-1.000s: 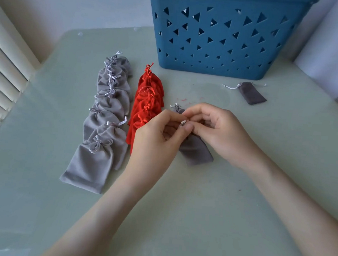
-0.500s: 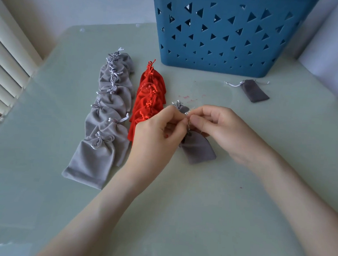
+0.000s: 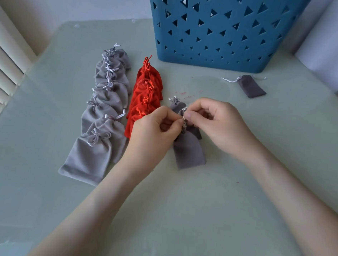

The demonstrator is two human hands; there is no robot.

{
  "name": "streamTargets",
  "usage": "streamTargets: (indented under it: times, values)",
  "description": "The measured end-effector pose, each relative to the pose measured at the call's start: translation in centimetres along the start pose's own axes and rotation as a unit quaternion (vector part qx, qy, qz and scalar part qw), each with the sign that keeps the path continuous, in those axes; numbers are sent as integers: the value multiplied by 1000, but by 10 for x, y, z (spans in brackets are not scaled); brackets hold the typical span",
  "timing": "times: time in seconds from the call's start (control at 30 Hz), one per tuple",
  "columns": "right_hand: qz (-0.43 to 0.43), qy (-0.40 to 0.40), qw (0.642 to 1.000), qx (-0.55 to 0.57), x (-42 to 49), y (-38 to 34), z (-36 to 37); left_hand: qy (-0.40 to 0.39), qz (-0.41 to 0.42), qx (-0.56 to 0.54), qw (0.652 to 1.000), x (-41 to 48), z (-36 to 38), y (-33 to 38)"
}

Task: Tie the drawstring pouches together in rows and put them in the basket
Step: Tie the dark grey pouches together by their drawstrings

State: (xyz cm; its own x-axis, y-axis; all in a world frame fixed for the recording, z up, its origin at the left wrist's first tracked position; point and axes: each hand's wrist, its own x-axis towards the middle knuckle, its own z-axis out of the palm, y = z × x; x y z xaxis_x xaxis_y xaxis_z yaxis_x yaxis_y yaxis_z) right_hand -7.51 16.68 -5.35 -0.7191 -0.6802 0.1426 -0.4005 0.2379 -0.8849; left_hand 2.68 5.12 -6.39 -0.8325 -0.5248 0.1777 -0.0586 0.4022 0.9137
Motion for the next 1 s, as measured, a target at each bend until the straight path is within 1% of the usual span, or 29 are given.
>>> streamTargets:
  times: [0.13,0.23,0.3,0.37,0.47,0.67,0.77,0.87,0.93,1.0]
  values:
    - [21,-11,997,71,0,1,3,19,-12,-30,999,1,-1,-1]
    - [52,-66,993,86,0,2,4,42,-3,-29,999,0,0,0]
    - [59,-87,990,91,-1,2,5,50,3,-23,999,-1,0,1]
    - [57,-82,991,93,-1,3,5,49,5,-24,998,-1,-1,0]
    - [47,-65,990,116,0,2,4,42,8,-54,998,0,-3,0]
    - [49,-59,984,158,0,1,1,5,24,-92,995,3,-5,-1]
    - [69,-79,973,207,0,-2,-2,1,49,-90,995,1,-5,-1]
    - [108,-113,952,264,1,0,-5,-10,79,-89,993,1,-4,0]
    - [144,-135,936,293,2,2,-8,-13,115,-59,992,2,-6,1]
    - [173,-161,920,311,2,4,-10,2,154,-3,988,2,-7,0]
